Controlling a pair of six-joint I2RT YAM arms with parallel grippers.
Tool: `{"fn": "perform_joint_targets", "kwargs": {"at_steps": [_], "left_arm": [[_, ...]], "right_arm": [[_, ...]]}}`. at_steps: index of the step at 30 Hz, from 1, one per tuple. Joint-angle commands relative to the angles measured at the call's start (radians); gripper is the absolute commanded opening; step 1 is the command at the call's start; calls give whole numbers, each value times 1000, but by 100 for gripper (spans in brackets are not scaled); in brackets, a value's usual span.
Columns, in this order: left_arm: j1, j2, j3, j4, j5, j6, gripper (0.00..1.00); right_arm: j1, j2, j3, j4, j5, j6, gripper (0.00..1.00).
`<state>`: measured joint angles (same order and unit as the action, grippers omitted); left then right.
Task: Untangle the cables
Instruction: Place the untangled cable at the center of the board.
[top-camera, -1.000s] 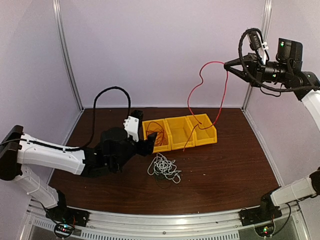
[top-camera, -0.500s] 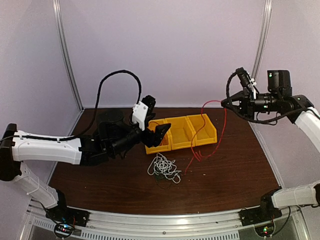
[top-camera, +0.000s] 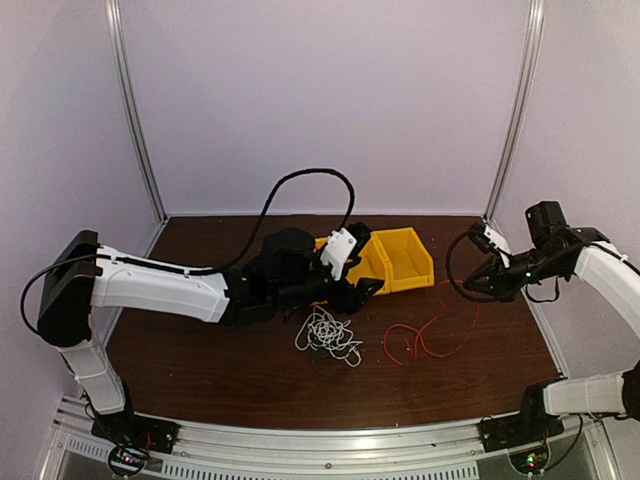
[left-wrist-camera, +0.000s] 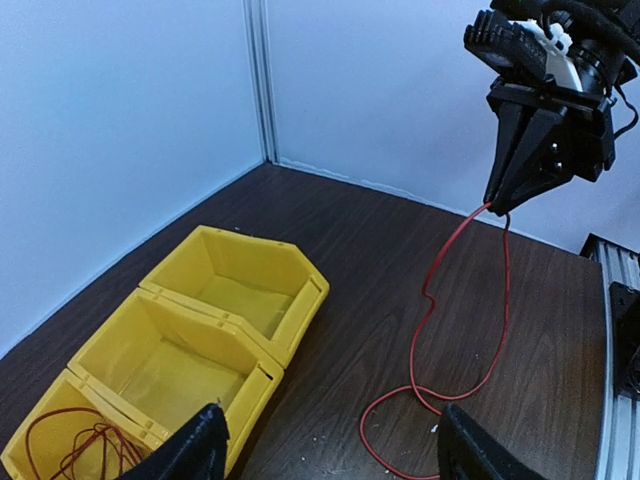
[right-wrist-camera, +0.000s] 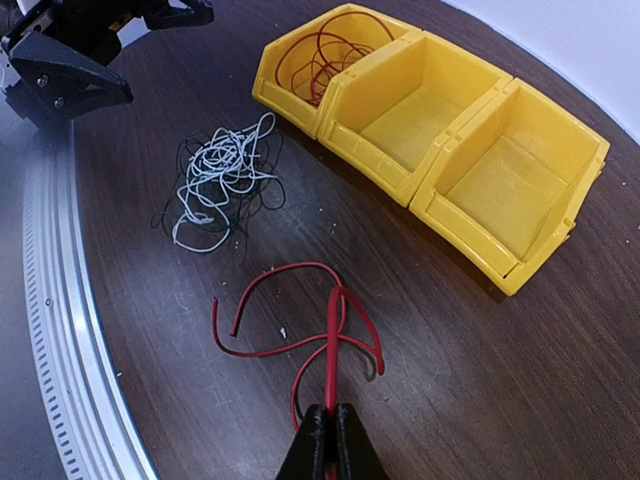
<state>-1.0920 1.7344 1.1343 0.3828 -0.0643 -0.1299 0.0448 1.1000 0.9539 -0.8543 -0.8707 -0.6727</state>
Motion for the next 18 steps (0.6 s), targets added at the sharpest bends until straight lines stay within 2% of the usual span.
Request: {"fn": "perform_joint_targets", "kwargs": {"at_steps": [1, 8, 14, 18], "left_arm": [[3, 107, 98, -23, 105, -60, 73], [6, 290, 253, -25, 266, -107, 72], [20, 375, 317, 10, 322, -140, 70], [25, 434, 412, -77, 261, -202, 68]], "right_arm": [[-5, 18, -39, -57, 66, -119, 5], [-5, 26, -103, 16, 97, -104, 5], [-6, 68, -143, 104, 158, -47, 2], [-6, 110, -157, 163, 224, -17, 3]]}}
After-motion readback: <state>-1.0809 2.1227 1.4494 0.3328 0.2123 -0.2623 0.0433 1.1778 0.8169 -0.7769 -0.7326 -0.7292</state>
